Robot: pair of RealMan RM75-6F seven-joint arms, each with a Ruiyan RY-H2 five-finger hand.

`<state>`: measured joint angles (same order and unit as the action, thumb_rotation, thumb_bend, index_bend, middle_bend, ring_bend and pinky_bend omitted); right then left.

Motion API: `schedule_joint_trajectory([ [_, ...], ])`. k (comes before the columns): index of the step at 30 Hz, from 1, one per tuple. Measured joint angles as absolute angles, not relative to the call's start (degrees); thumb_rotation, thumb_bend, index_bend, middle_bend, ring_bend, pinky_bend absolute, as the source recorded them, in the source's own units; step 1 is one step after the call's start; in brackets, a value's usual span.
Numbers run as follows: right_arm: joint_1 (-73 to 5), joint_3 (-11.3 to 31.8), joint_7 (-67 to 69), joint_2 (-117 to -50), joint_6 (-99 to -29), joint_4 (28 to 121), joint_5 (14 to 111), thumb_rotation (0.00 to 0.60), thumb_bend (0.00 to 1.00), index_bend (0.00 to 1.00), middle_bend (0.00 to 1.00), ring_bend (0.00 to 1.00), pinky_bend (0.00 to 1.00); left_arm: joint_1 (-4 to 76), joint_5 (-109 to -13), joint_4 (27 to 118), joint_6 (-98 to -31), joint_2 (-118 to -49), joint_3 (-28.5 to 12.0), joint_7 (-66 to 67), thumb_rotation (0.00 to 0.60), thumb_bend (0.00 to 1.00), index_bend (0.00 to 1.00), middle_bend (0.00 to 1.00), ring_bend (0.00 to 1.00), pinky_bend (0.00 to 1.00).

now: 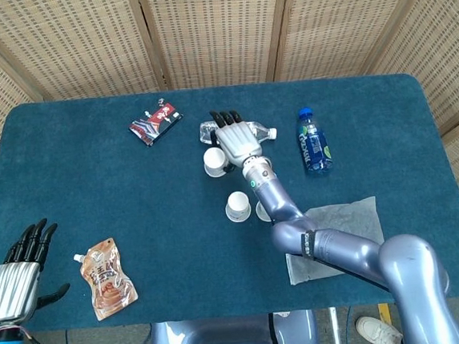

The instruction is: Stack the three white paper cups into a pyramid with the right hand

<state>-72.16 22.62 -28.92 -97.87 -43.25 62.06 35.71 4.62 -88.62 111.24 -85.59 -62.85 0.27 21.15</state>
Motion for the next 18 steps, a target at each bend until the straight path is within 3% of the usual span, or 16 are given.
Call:
schedule_joint_trajectory([
  [12, -66.6, 22.9, -39.9, -80.8, -61.3, 95.7, 28.1, 0.600, 0.17, 0.51, 0.00, 0.00, 0.08, 4.0, -92.3, 112.4, -86.4, -61.1, 1.6, 18.7, 0.600, 0.14, 0.03, 0.00, 0.00, 0.16],
  [18, -62.8, 20.8, -42.4, -75.2, -67.3, 104.8, 25.6, 0.600, 0.17, 0.51, 0.00, 0.00, 0.08, 3.7, -94.3, 112.8, -87.1, -60.8, 2.1, 18.1, 0.600, 0.14, 0.03, 0.00, 0.00, 0.16],
])
